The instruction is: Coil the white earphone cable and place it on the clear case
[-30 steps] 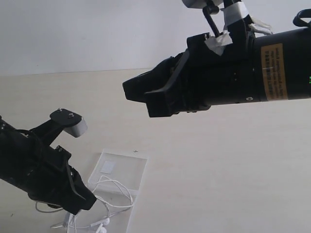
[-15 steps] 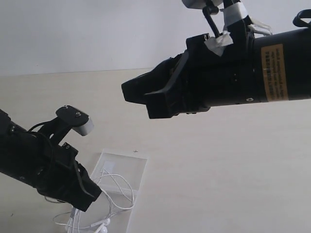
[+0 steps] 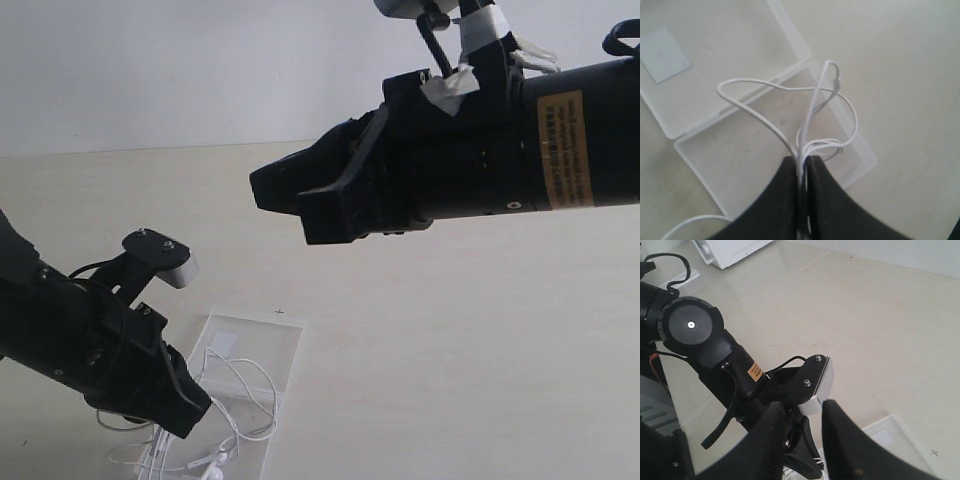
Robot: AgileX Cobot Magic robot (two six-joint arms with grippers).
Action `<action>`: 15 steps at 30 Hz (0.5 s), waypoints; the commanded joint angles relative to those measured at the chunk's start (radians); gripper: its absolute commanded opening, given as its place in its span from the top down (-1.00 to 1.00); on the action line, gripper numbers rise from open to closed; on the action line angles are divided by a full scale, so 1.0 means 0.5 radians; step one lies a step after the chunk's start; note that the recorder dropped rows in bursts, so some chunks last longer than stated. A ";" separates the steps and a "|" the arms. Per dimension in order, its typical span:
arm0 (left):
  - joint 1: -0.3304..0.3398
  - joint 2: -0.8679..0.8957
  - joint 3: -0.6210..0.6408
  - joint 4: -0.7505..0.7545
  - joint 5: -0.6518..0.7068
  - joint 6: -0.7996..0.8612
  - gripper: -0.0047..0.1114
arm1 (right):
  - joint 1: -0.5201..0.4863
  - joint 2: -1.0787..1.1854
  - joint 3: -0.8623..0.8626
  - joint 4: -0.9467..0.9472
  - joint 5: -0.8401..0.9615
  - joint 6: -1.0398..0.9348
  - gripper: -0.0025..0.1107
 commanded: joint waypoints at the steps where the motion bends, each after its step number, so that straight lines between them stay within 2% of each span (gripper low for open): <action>1: -0.012 0.041 0.007 -0.030 -0.016 0.008 0.92 | -0.007 0.006 0.002 -0.002 -0.010 0.011 0.49; 15: -0.015 0.055 0.007 -0.042 -0.068 0.011 0.92 | -0.007 0.006 0.002 -0.002 -0.010 0.011 0.49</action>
